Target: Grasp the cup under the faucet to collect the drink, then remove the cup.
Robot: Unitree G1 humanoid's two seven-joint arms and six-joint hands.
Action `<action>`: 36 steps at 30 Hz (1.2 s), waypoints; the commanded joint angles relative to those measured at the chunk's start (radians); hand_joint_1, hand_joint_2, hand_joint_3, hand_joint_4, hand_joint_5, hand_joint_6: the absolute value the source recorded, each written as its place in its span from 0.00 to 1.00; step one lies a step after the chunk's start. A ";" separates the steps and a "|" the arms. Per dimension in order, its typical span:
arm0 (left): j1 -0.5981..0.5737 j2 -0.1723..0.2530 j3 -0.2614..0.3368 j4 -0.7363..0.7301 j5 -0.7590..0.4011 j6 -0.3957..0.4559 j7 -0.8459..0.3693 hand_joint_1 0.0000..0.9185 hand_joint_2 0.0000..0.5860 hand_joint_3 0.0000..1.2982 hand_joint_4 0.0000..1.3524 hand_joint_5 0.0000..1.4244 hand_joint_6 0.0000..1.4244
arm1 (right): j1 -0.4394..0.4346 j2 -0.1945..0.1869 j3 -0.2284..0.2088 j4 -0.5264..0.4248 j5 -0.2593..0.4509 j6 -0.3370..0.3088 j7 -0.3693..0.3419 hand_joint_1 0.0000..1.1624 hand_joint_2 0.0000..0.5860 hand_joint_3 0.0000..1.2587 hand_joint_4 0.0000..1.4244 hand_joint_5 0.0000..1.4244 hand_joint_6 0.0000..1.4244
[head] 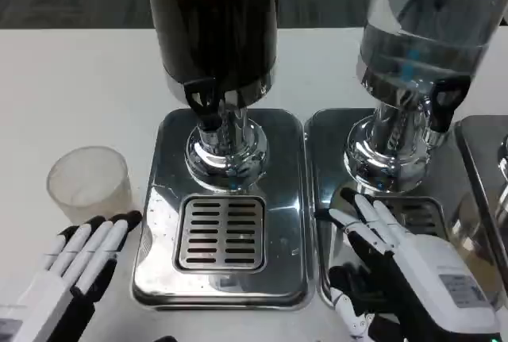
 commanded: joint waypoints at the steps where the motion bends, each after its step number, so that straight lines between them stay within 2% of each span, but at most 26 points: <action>1: 0.003 -0.016 0.025 0.037 -0.025 -0.059 0.061 0.00 0.20 0.00 0.00 0.00 0.00 | 0.001 0.001 -0.007 -0.005 0.011 0.010 0.008 0.47 1.00 0.13 0.00 0.00 0.07; 6: -0.003 -0.021 0.035 0.055 -0.031 -0.080 0.072 0.00 0.20 0.00 0.00 0.00 0.00 | -0.005 0.000 -0.005 -0.014 0.003 0.011 0.012 0.47 1.00 0.13 0.00 0.00 0.07; 9: -0.008 -0.018 0.047 0.071 -0.047 -0.092 0.073 0.00 0.20 0.00 0.00 0.00 0.00 | -0.001 0.012 0.005 -0.016 -0.007 0.023 0.007 0.47 1.00 0.13 0.00 0.00 0.07; 13: -0.025 -0.010 0.069 0.103 -0.081 -0.128 0.077 0.00 0.18 0.00 0.00 0.00 0.00 | 0.000 0.027 0.022 -0.015 -0.019 0.034 0.000 0.47 1.00 0.13 0.00 0.00 0.07; 18: -0.046 -0.023 0.110 0.124 -0.120 -0.163 0.090 0.00 0.17 0.00 0.00 0.00 0.00 | 0.003 0.034 0.029 -0.010 -0.024 0.036 0.001 0.47 1.00 0.13 0.00 0.00 0.07; 27: -0.120 -0.036 0.150 0.184 -0.199 -0.134 0.064 0.00 0.10 0.00 0.00 0.00 0.00 | 0.012 0.039 0.026 -0.006 -0.019 0.036 -0.008 0.47 1.00 0.13 0.00 0.00 0.07; 31: -0.174 -0.026 0.146 0.238 -0.245 -0.125 0.044 0.00 0.07 0.00 0.00 0.00 0.00 | 0.009 0.039 0.024 0.004 -0.010 0.037 -0.003 0.47 1.00 0.13 0.00 0.00 0.07; 36: -0.216 0.001 0.148 0.315 -0.241 -0.122 0.035 0.00 0.04 0.00 0.00 0.00 0.00 | 0.000 0.035 0.024 0.007 -0.017 0.040 -0.001 0.47 1.00 0.13 0.00 0.00 0.07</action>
